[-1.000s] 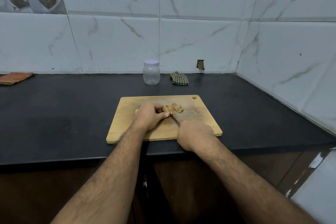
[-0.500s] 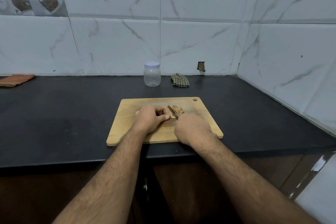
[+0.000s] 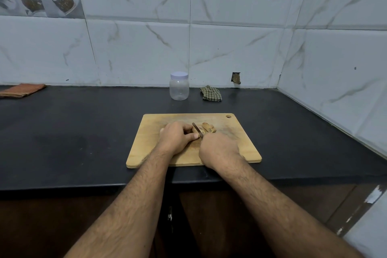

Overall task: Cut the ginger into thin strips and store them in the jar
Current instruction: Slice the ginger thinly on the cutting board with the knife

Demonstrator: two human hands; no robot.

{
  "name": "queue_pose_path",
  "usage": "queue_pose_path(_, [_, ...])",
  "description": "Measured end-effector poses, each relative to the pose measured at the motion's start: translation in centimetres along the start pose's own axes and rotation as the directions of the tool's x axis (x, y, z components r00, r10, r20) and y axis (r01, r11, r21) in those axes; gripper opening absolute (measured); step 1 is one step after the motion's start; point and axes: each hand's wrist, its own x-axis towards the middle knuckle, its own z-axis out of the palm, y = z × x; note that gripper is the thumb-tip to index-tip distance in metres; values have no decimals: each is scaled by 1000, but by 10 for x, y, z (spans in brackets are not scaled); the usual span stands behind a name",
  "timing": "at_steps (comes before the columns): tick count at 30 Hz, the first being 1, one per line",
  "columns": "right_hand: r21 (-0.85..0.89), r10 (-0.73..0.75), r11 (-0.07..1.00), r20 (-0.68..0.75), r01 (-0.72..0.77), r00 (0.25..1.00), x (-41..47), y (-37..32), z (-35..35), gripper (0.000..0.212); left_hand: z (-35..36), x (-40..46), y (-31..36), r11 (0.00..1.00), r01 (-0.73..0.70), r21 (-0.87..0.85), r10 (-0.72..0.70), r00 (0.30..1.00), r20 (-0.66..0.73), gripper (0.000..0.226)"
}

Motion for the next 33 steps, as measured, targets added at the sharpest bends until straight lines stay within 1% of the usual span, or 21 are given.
queue_pose_path(10, [57, -7, 998, -36, 9, 999, 1, 3, 4, 27, -1, 0, -1, 1000, -16, 3, 16, 999, 31, 19])
queue_pose_path(18, [35, -10, 999, 3, 10, 1000, 1, 1, 0, 29, -1, 0, 0, 1000, -13, 12, 13, 999, 38, 19])
queue_pose_path(25, [31, -10, 999, 45, 8, 999, 2, 0, -5, 30, 0, 0, 0, 1000, -5, 6, 5, 1000, 14, 19])
queue_pose_path(33, [-33, -25, 999, 57, 27, 998, 4, -4, -7, 32, 1, 3, -1, 1000, -6, 30, 6, 1000, 23, 22])
